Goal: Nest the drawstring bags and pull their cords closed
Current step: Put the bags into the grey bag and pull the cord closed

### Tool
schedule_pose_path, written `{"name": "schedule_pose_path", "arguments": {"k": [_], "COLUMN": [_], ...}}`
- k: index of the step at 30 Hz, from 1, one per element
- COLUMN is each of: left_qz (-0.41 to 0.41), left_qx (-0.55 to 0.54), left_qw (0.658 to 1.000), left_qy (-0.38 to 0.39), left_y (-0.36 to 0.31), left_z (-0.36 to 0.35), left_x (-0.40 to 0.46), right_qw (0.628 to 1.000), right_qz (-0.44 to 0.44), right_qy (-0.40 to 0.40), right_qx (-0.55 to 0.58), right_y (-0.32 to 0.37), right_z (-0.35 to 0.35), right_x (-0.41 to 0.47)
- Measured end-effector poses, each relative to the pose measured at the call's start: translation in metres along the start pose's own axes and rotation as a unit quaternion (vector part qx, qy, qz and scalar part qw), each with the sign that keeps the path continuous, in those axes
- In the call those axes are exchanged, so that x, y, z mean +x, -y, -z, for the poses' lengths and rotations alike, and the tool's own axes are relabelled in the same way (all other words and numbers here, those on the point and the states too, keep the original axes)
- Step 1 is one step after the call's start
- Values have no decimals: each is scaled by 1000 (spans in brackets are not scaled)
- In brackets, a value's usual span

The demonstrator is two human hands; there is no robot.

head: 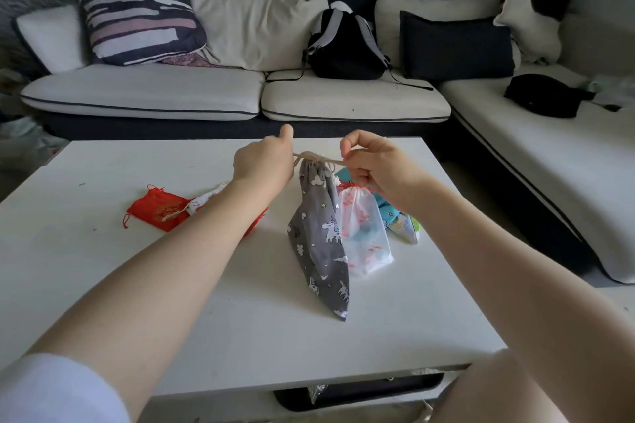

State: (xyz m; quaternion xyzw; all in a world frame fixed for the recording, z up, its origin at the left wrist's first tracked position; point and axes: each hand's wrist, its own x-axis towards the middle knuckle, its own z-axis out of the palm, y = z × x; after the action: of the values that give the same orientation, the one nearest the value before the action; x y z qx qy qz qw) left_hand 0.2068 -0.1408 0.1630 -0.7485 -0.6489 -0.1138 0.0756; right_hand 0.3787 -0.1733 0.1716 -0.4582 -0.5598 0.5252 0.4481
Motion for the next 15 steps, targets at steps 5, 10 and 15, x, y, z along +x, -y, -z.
{"name": "schedule_pose_path", "arguments": {"k": [5,10,15], "left_qz": [30,63,75], "left_qx": [-204,-380,-579], "left_qw": [978,921,806], "left_qy": [40,64,93], "left_y": [3,-12,-39], "left_z": [-4,-11,-2], "left_x": [2,-2,0], "right_qw": [1000,989,992], "right_qz": [-5,-17,-32], "right_qy": [-17,-131,-87], "right_qx": [23,61,-87], "right_y": [0,-15,-37], "right_z": [13,18,11], "right_x": [-1,8,-2]}}
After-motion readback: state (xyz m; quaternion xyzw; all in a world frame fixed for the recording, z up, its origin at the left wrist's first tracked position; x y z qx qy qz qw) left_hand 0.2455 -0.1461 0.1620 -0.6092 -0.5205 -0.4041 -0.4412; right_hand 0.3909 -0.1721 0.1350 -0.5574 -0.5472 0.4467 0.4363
